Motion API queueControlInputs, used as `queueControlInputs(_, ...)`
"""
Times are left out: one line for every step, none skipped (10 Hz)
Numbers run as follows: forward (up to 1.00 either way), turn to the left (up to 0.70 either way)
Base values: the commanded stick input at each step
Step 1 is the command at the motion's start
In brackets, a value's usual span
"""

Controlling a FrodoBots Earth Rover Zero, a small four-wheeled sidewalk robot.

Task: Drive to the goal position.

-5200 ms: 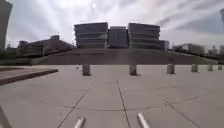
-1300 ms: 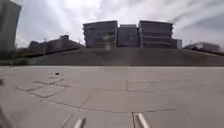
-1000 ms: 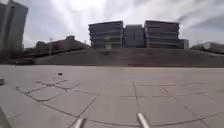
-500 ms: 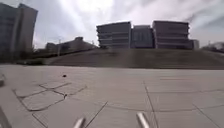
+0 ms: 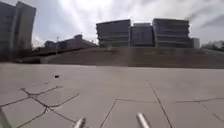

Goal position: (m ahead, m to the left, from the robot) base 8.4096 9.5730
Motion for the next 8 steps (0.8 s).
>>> queueControlInputs(1.00, 0.00)
queueControlInputs(1.00, 0.00)
queueControlInputs(1.00, 0.00)
queueControlInputs(1.00, 0.25)
queueControlInputs(1.00, 0.27)
queueControlInputs(1.00, 0.27)
queueControlInputs(1.00, 0.27)
queueControlInputs(1.00, 0.27)
